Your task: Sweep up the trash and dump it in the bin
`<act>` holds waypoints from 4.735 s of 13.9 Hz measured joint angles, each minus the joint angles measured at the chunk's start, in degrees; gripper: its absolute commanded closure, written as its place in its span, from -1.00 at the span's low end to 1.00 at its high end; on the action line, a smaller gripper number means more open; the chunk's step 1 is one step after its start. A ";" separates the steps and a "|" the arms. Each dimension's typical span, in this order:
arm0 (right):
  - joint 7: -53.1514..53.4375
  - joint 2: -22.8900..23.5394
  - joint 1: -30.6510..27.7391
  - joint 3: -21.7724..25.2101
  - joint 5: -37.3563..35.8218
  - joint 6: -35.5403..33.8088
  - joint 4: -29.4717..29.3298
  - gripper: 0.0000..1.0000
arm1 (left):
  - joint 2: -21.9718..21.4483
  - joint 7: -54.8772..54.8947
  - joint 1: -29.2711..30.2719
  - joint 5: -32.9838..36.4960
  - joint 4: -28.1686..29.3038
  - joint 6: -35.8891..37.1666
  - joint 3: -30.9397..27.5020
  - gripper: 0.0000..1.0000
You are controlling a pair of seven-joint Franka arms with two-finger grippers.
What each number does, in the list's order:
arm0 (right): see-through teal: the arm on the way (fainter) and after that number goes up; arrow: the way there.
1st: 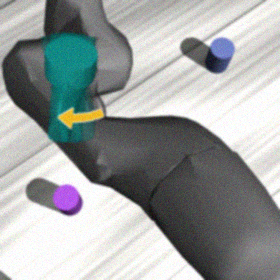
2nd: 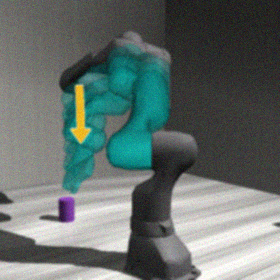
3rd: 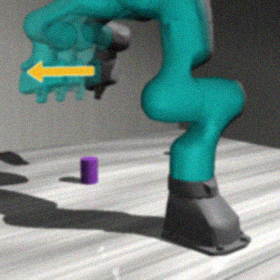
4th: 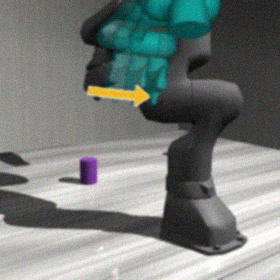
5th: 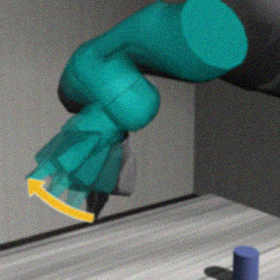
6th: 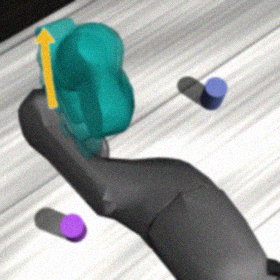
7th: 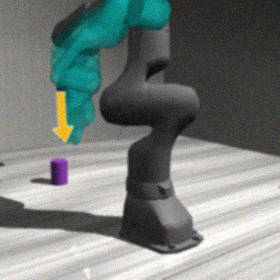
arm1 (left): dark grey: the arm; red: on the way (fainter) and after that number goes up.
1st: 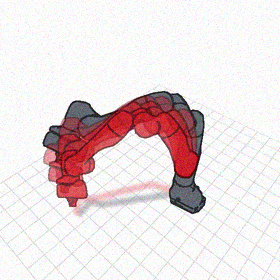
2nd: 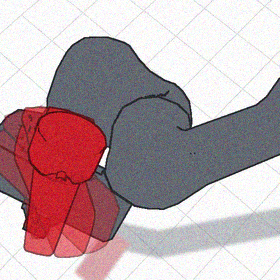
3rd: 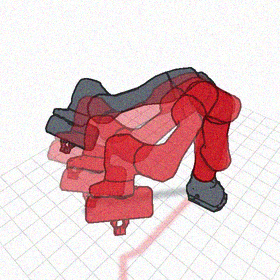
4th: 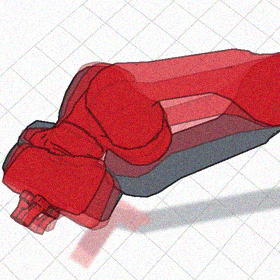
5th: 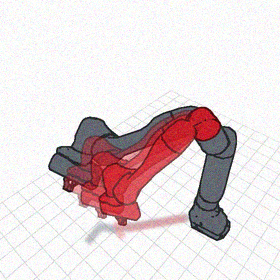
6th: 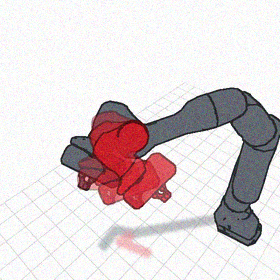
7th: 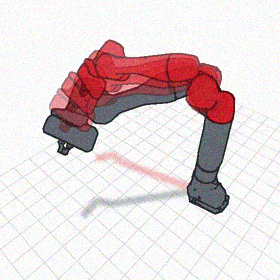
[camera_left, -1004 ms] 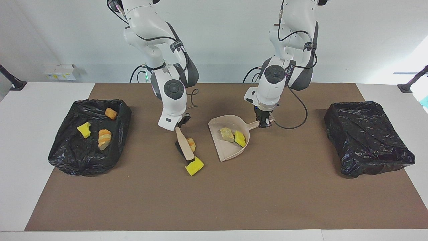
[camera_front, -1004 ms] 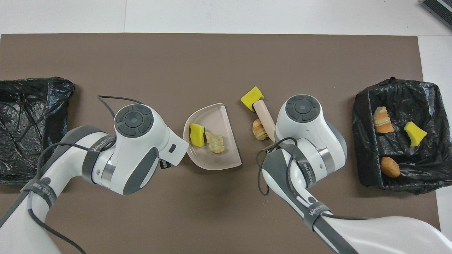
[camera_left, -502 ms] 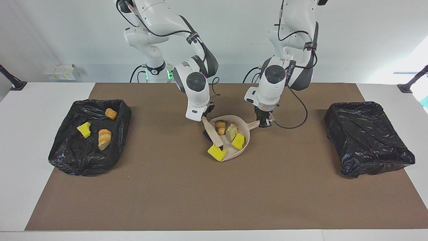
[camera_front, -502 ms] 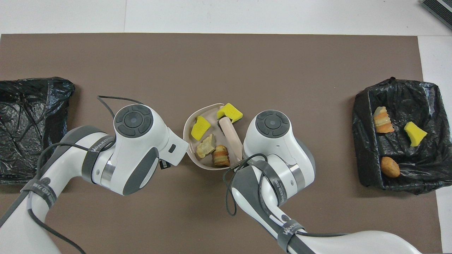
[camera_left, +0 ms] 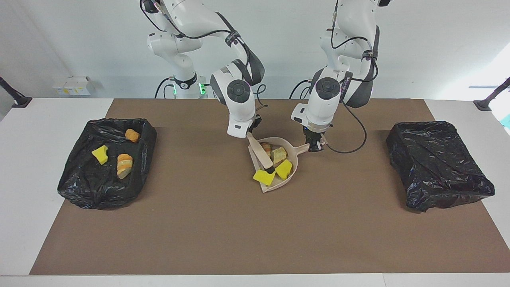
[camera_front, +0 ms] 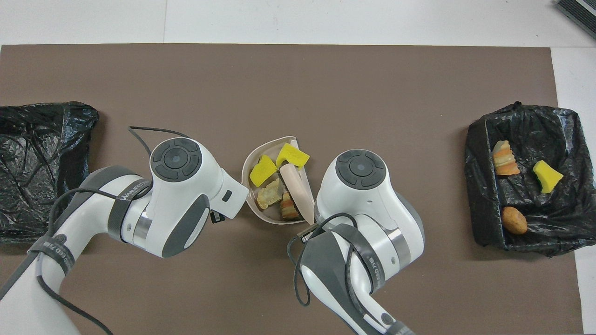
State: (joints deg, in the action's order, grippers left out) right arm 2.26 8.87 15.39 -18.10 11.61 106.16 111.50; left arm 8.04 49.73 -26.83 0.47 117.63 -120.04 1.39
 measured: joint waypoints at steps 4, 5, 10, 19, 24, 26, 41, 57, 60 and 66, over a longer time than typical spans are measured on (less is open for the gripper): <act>0.53 -4.02 -0.26 0.23 2.49 -3.39 -0.14 1.00 | -0.03 -0.71 0.00 -0.04 0.09 -0.03 -0.01 1.00; 1.72 -4.49 -0.65 0.47 2.54 -4.24 -0.22 1.00 | -0.07 -2.01 0.02 -0.09 0.21 -0.03 -0.02 1.00; 17.87 -4.79 -2.15 0.88 0.37 -7.18 -0.90 1.00 | -0.18 -9.25 0.58 -0.38 0.54 -2.28 -0.50 1.00; 30.12 -10.80 4.45 0.03 -1.90 -2.43 6.13 1.00 | -5.69 -11.54 13.03 -2.35 -1.27 1.76 -1.20 1.00; 36.39 -10.92 9.75 -0.12 -0.95 -1.86 7.18 1.00 | -6.78 -11.52 26.03 -3.16 -8.63 12.66 -1.45 1.00; 38.48 -10.76 12.48 -0.16 -0.62 0.95 7.81 1.00 | -6.75 -10.73 31.29 -3.40 -10.70 15.23 -1.48 1.00; 41.68 -1.23 17.65 -0.06 -0.47 12.86 10.83 -0.81 | 0.18 16.36 58.49 11.21 -23.03 22.83 -1.22 1.00; 34.78 -4.74 9.34 0.93 -4.83 -9.64 -6.42 -1.00 | 1.35 27.86 41.75 51.21 -25.42 23.00 0.40 1.00; 29.42 -4.87 5.26 1.09 -9.52 -13.75 -11.83 -1.00 | 1.37 27.86 38.99 54.46 -25.44 22.88 0.43 1.00; 9.21 -5.13 -5.99 2.07 -15.17 -17.90 -19.09 -1.00 | 1.39 27.57 36.89 58.86 -29.14 20.10 0.46 1.00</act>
State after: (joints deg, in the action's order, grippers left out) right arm 11.47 3.74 9.40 -16.03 -3.56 88.26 92.41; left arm 9.43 77.31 10.06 59.33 88.49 -99.94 1.86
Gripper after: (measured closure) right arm 0.000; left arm 0.687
